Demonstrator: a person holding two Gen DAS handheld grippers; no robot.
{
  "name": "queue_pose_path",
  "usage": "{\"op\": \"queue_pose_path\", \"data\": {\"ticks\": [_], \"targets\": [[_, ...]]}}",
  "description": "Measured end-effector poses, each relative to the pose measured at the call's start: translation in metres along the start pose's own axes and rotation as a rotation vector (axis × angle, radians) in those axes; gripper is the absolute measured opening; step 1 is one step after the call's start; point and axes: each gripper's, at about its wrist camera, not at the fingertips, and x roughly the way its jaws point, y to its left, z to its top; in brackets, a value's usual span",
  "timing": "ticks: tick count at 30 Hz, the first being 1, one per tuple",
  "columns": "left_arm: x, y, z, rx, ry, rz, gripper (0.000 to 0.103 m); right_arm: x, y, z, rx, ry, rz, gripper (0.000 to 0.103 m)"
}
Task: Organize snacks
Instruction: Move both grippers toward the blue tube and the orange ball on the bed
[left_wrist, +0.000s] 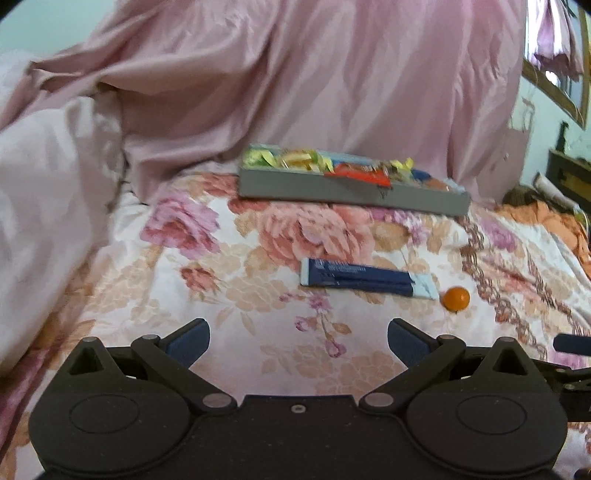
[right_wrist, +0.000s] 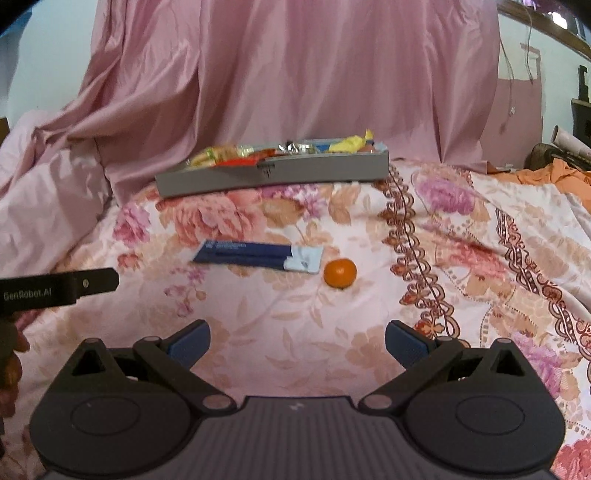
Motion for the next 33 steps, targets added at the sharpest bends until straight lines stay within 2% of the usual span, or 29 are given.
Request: {"op": "queue_pose_path", "data": {"ticks": [4,9,17,20,22,27,33], "targets": [[0.020,0.001,0.001,0.039,0.070,-0.052,0.102,0.014,0.001,-0.003,-0.075,0.043,-0.045,0.103],[0.038,0.000,0.002,0.120,0.101,-0.084,0.102,0.034,0.005,-0.002,-0.201,0.079,-0.083,0.103],[0.078,-0.015,0.028,0.284,0.067,-0.139,0.102,0.060,-0.015,0.011,-0.245,0.004,-0.063,0.103],[0.099,-0.027,0.041,0.367,0.070,-0.216,0.102,0.080,-0.025,0.016,-0.279,-0.020,-0.095,0.103],[0.112,-0.036,0.049,0.462,0.081,-0.284,0.102,0.088,-0.031,0.019,-0.299,-0.040,-0.113,0.103],[0.139,-0.059,0.056,0.692,0.098,-0.370,0.102,0.098,-0.043,0.029,-0.300,-0.068,-0.043,0.101],[0.169,-0.077,0.057,0.821,0.145,-0.414,0.100,0.112,-0.047,0.036,-0.325,-0.069,0.015,0.088]]}}
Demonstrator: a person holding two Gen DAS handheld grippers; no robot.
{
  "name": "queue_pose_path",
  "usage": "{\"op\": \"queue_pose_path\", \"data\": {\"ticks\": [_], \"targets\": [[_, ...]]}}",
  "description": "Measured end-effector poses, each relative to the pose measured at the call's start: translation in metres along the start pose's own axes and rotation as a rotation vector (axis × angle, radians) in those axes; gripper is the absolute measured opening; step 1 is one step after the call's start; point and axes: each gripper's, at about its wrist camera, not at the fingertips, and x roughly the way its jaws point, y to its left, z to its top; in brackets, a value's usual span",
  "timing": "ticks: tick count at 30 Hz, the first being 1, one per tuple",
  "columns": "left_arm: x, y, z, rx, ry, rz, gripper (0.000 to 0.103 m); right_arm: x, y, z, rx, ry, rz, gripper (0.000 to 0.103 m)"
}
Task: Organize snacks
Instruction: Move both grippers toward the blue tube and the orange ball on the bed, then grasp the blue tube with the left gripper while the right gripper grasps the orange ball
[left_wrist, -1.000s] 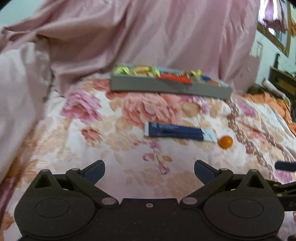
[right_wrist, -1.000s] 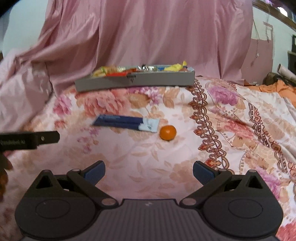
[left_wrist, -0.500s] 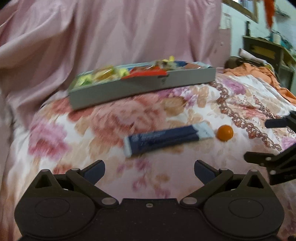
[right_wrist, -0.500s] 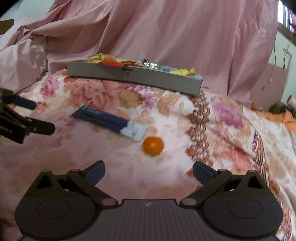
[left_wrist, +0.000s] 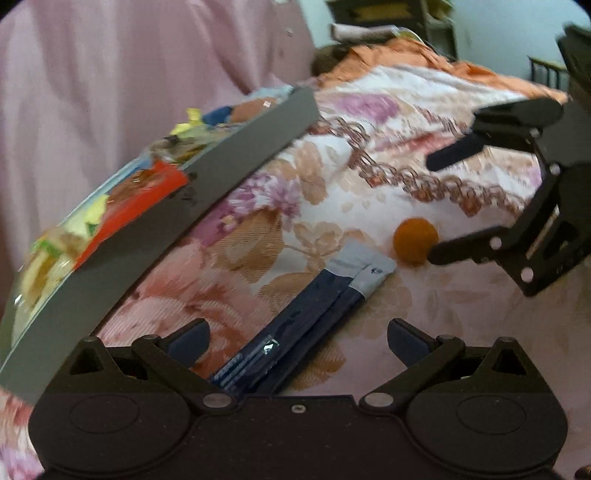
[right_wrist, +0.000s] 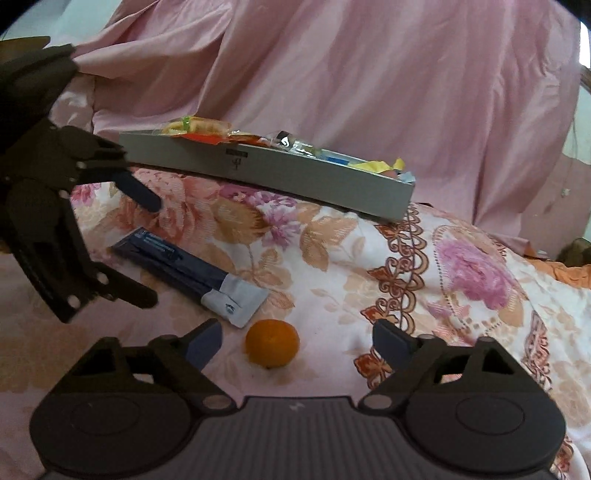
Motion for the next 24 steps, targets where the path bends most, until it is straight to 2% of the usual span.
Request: {"op": "queue_pose_path", "data": {"ticks": [5,12,14,18,21,23,24], "targets": [[0.015,-0.002,0.001,0.050,0.048,-0.060,0.096,0.013,-0.006,0.000,0.036,0.022,0.040,0.082],[0.023,0.007,0.008,0.038,0.093,-0.114,0.094,0.023,-0.010,-0.003,0.100,0.052,0.088,0.066],[0.023,0.009,0.009,0.010,0.104,-0.135,0.084,0.025,-0.009,-0.004,0.105,0.066,0.094,0.058],[0.018,0.009,0.007,-0.057,0.125,-0.137,0.073,0.026,-0.009,-0.004,0.139,0.082,0.113,0.040],[0.017,0.004,0.007,-0.097,0.140,-0.115,0.066,0.025,-0.007,-0.001,0.154,0.093,0.112,0.040],[0.013,0.001,0.008,-0.142,0.153,-0.106,0.053,0.024,-0.006,-0.002,0.159,0.097,0.113,0.040],[0.012,-0.001,0.008,-0.167,0.158,-0.101,0.050,0.023,-0.006,-0.001,0.160,0.100,0.114,0.040]]}}
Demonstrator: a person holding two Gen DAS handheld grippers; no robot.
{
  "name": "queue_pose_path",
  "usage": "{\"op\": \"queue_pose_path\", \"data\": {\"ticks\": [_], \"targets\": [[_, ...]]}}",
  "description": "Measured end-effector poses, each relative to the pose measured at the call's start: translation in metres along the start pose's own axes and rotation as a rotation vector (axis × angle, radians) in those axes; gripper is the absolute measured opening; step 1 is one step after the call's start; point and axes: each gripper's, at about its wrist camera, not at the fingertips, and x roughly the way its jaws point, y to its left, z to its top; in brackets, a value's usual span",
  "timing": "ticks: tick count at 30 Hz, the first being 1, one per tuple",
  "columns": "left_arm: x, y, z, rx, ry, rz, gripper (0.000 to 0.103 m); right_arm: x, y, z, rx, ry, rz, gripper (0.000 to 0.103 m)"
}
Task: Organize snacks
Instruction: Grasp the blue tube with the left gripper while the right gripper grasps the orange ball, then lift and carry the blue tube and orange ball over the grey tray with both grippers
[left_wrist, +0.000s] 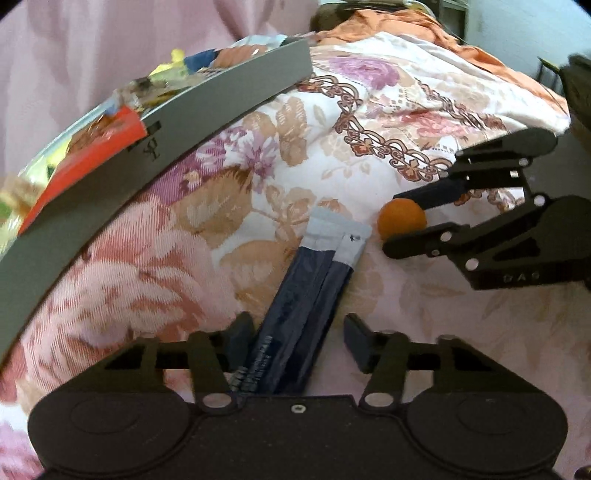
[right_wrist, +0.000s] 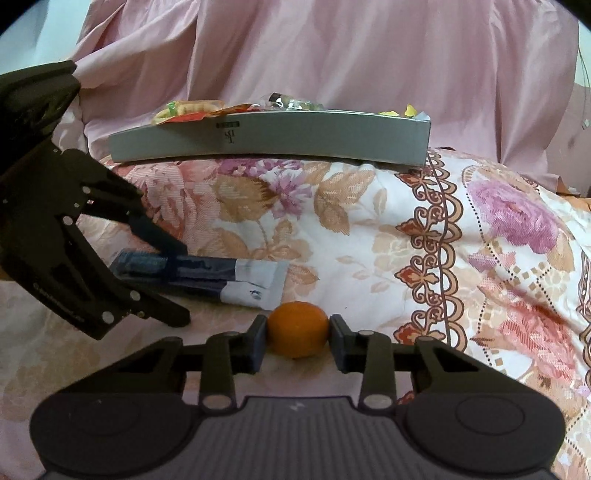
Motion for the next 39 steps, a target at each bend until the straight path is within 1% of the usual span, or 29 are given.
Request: {"op": "queue_pose_path", "data": {"ticks": [1,5,8,11,15,18,20,22,25,28,32,37,39], "targets": [[-0.001,-0.002,-0.002,-0.027,0.004,0.005,0.046,-0.001,0.000,0.000,-0.001,0.002,-0.001,0.040],[-0.008,-0.011,-0.011,-0.181,0.012,0.023,0.041,-0.004,0.003,-0.002,-0.009,0.015,-0.005,0.039],[-0.014,-0.017,-0.020,-0.301,0.011,0.033,0.038,-0.009,0.007,-0.004,-0.032,0.023,-0.013,0.039],[-0.021,-0.025,-0.029,-0.424,0.015,0.056,0.037,-0.016,0.010,-0.007,-0.016,0.039,0.003,0.039],[-0.032,-0.040,-0.040,-0.479,0.011,0.085,0.037,-0.026,0.020,-0.014,-0.012,0.059,0.024,0.039],[-0.034,-0.047,-0.047,-0.525,-0.017,0.120,0.039,-0.031,0.031,-0.017,-0.018,0.072,0.039,0.039],[-0.034,-0.046,-0.047,-0.558,-0.031,0.126,0.042,-0.032,0.037,-0.019,-0.012,0.070,0.049,0.039],[-0.033,-0.046,-0.048,-0.577,-0.042,0.133,0.042,-0.033,0.040,-0.022,-0.006,0.067,0.052,0.039],[-0.032,-0.047,-0.048,-0.558,-0.048,0.137,0.041,-0.033,0.041,-0.025,-0.002,0.060,0.053,0.039],[-0.032,-0.049,-0.048,-0.534,-0.046,0.149,0.038,-0.031,0.039,-0.025,0.010,0.052,0.058,0.039],[-0.032,-0.051,-0.046,-0.535,-0.034,0.162,0.036,-0.031,0.040,-0.025,0.007,0.048,0.052,0.039],[-0.035,-0.057,-0.043,-0.516,-0.015,0.203,0.033,-0.032,0.042,-0.027,0.008,0.050,0.051,0.039],[-0.039,-0.059,-0.044,-0.520,-0.028,0.214,0.032,-0.032,0.042,-0.026,0.008,0.048,0.051,0.040]]}}
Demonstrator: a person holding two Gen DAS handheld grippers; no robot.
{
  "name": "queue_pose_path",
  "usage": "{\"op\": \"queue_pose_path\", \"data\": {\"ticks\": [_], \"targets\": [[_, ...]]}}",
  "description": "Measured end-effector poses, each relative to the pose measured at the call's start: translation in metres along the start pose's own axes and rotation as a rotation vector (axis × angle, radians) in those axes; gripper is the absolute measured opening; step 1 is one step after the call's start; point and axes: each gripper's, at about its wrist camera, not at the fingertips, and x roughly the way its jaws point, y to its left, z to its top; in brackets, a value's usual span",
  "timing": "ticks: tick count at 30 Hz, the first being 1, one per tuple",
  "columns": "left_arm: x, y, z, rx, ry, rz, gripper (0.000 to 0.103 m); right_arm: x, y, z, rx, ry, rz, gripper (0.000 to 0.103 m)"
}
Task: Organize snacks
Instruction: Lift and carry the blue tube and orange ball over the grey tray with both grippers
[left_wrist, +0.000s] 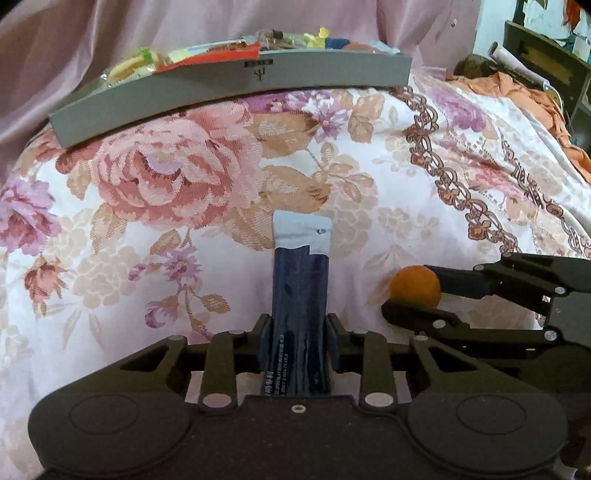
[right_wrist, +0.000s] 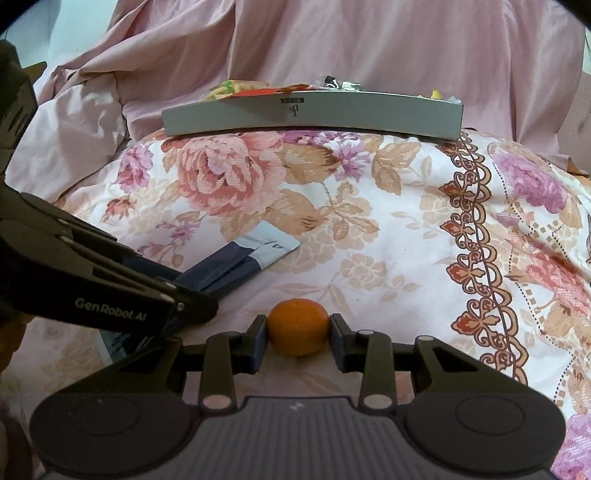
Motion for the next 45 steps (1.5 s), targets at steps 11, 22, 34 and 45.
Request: {"op": "queue_pose_path", "data": {"ticks": [11,22,34,45], "targets": [[-0.022,-0.001,0.001,0.005,-0.089,0.048,0.030,-0.012,0.011,0.003,-0.067,-0.092,-0.049,0.039],[-0.055,-0.005,0.020,-0.017,-0.235,0.044,0.030,-0.030,0.008,0.016,-0.066,-0.239,-0.099,0.039],[-0.080,0.003,0.074,-0.039,-0.364,0.046,0.030,-0.047,-0.007,0.054,-0.058,-0.413,-0.122,0.039],[-0.066,0.044,0.143,-0.108,-0.439,0.072,0.030,-0.032,-0.035,0.104,-0.032,-0.484,-0.117,0.040]]}}
